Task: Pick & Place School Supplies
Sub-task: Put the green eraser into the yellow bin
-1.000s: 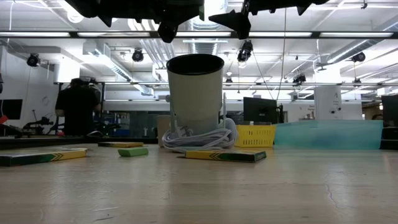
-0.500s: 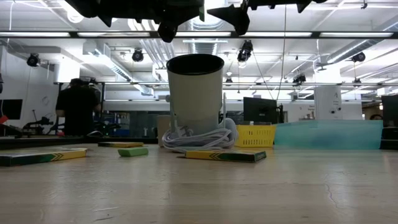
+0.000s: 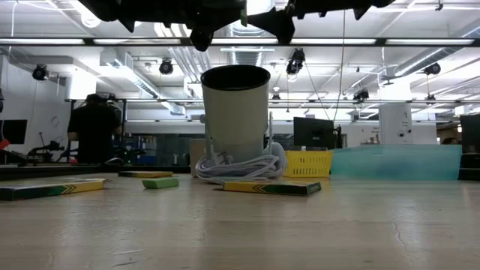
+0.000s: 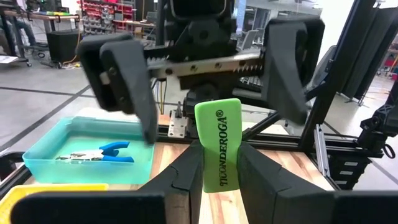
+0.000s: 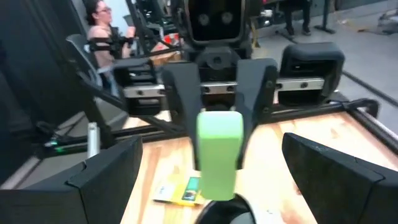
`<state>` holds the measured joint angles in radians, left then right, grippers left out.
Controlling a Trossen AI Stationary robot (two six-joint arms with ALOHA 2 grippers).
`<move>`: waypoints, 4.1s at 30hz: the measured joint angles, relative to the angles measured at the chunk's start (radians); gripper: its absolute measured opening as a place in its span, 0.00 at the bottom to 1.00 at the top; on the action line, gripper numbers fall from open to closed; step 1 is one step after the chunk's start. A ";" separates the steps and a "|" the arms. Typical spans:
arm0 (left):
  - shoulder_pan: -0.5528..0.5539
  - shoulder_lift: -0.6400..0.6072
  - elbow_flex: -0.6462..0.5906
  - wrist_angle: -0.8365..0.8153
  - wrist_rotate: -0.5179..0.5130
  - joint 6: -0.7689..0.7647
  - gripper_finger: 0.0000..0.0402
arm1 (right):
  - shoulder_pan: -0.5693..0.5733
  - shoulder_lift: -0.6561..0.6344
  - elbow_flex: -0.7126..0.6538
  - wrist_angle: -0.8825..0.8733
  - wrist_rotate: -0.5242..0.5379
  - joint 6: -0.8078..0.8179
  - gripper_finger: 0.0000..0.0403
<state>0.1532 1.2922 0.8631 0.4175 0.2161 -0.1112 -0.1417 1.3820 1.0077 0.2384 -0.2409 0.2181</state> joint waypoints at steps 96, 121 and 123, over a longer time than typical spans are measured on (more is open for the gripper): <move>0.000 0.000 0.000 -0.006 -0.036 -0.083 0.53 | -0.003 0.033 0.001 0.073 0.035 -0.010 0.19; 0.000 0.000 0.000 -0.018 -0.053 -0.103 0.77 | -0.002 0.033 0.001 0.073 0.033 -0.010 0.21; 0.000 0.000 0.000 -0.018 -0.054 -0.108 0.76 | -0.003 0.033 0.001 0.073 0.033 -0.013 0.21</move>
<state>0.1528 1.2919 0.8631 0.3996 0.1623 -0.2189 -0.1443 1.4148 1.0088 0.3115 -0.2077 0.2051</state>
